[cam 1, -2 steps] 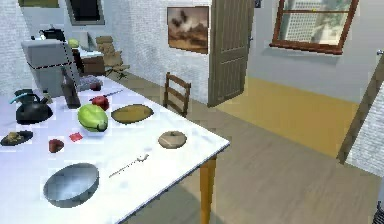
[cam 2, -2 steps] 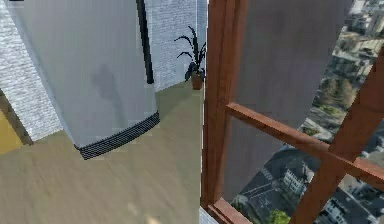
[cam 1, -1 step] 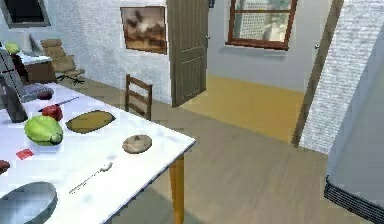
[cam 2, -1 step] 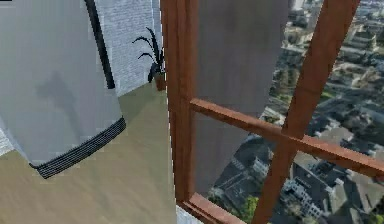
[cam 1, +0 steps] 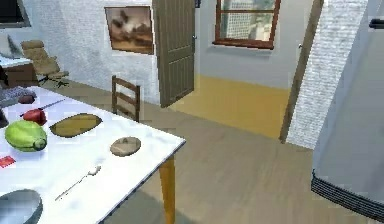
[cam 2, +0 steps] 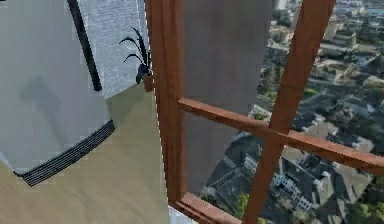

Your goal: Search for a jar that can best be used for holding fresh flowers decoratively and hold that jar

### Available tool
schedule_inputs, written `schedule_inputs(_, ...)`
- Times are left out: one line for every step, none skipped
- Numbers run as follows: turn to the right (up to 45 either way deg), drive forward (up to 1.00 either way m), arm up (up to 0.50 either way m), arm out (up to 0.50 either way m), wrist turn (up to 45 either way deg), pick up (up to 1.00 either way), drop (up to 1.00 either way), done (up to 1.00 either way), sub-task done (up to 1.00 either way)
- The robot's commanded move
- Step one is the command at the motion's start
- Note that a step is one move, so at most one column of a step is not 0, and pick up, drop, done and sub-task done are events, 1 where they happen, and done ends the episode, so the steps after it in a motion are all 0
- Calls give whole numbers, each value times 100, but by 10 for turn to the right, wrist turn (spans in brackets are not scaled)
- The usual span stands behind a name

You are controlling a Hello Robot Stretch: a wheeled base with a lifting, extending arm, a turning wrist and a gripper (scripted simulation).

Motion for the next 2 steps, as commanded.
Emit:
schedule_inputs(0,25,0,0,0,0,0,0,0)
schedule_inputs(-450,0,0,0,0,0,0,0,0)
